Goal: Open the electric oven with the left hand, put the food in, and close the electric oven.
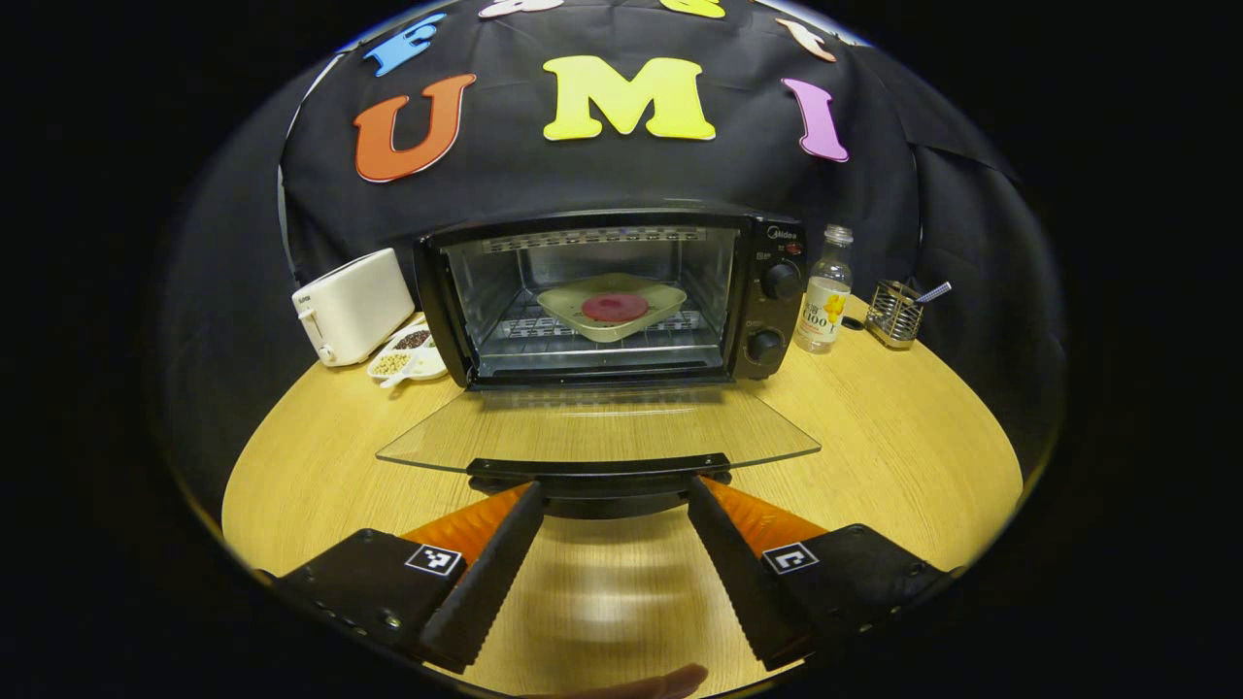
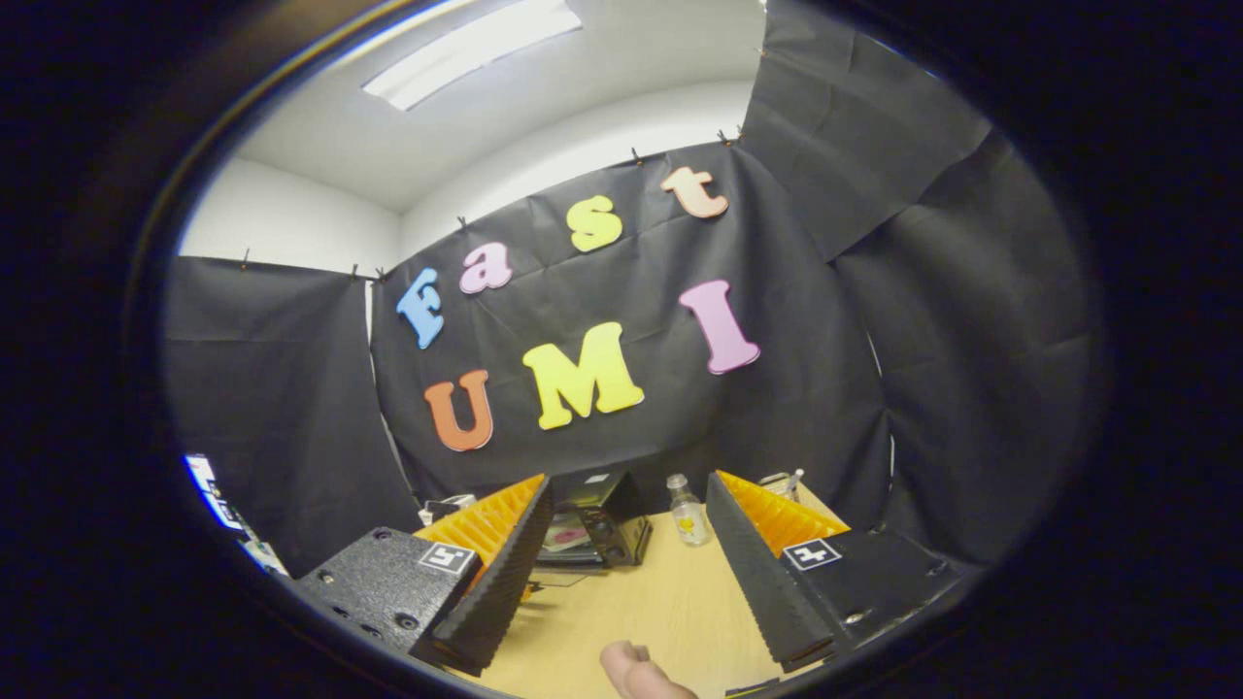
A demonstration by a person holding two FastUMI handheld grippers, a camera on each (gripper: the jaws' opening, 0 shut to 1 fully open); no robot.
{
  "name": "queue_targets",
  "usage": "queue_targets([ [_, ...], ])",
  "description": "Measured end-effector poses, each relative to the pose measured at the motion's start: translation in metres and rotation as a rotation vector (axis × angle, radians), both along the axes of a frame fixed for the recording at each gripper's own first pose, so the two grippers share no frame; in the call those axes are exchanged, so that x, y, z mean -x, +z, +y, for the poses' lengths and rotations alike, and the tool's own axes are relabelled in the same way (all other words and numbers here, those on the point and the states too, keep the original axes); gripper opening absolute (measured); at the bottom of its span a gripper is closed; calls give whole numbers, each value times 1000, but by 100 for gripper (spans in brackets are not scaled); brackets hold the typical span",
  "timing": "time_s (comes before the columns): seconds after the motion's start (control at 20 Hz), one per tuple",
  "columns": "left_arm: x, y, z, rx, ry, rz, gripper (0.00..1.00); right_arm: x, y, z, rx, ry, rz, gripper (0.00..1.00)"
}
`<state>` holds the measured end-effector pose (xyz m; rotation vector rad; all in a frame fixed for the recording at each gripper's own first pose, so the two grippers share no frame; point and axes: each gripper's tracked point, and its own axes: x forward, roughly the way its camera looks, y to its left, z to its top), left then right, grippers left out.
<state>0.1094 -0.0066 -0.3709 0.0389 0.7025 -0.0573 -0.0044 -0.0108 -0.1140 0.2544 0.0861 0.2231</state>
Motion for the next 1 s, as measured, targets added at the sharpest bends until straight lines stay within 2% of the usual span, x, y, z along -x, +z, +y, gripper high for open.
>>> queue_targets([
  [0.05, -2, 4, 1, -3, -3, -6, 96, 1, 0, 0, 0, 0, 1, 100],
  [0.1, -4, 9, 2, -6, -8, -18, 96, 1, 0, -1, 2, -2, 0, 94],
  [0.25, -20, 29, 4, -8, -12, -81, 96, 1, 3, -1, 1, -12, -3, 94],
  [0.3, -24, 35, 5, -12, -14, -94, 96, 1, 3, -2, 3, -15, -5, 100],
  [0.45, -40, 53, 8, -26, -27, -141, 96, 3, 5, 0, 7, -18, -6, 100],
  [0.5, -46, 59, 8, -25, -27, -158, 96, 3, 5, 1, 7, -19, -7, 94],
  [0.6, -59, 68, 10, -16, -20, -182, 96, 4, 5, 2, 7, -23, -5, 94],
  [0.65, -65, 73, 9, -12, -17, -195, 96, 4, 6, 1, 7, -24, -4, 100],
  [0.7, -71, 77, 9, -11, -17, -210, 96, 3, 7, 1, 7, -26, -3, 100],
  [0.75, -78, 82, 10, -13, -20, -227, 96, 2, 6, 1, 7, -27, -1, 94],
  [0.85, -91, 88, 11, -14, -25, -248, 96, 2, 7, 2, 10, -29, 1, 94],
  [0.9, -97, 91, 12, -15, -28, -261, 96, 3, 8, 2, 10, -31, 2, 100],
  [1.0, -108, 96, 16, -25, -21, -269, 95, 4, 9, 3, 13, -36, 5, 100],
])
